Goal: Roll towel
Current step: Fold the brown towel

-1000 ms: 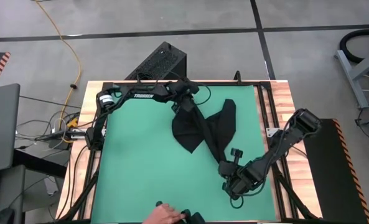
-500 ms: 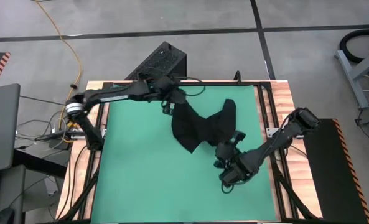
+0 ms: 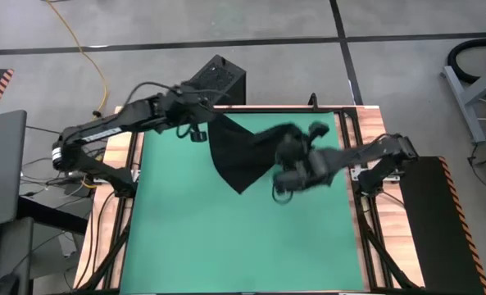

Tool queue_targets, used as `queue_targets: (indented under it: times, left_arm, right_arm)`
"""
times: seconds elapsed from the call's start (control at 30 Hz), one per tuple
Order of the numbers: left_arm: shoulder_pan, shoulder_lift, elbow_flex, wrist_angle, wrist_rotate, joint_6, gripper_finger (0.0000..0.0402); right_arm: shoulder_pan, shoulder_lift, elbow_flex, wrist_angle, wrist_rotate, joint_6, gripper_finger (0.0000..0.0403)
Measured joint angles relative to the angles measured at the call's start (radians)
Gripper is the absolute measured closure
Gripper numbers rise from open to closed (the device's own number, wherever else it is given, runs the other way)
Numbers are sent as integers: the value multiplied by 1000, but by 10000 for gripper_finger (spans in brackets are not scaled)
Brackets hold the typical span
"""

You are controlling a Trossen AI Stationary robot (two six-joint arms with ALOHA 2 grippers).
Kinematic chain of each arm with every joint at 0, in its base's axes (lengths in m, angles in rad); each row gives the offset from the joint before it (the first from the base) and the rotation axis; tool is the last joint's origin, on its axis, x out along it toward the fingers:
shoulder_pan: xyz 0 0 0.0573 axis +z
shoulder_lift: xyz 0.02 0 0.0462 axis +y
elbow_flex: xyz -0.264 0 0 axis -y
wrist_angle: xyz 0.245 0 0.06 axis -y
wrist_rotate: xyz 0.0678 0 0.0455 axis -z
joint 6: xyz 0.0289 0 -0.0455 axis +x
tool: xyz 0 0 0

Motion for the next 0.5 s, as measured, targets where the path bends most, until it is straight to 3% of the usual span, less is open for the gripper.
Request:
queue_targets:
  times: [0.23, 0.33, 0.5]
  left_arm:
    - [136, -89, -131, 154, 10, 73, 401]
    - [202, -83, -187, 273, 40, 127, 401]
    - [286, -59, -196, 405, 51, 202, 401]
  right_arm:
    - [-258, -112, 38, 127, -36, -288, 402]
    - [-375, -149, 38, 293, -148, -470, 402]
    - [-555, -149, 38, 661, -428, -823, 402]
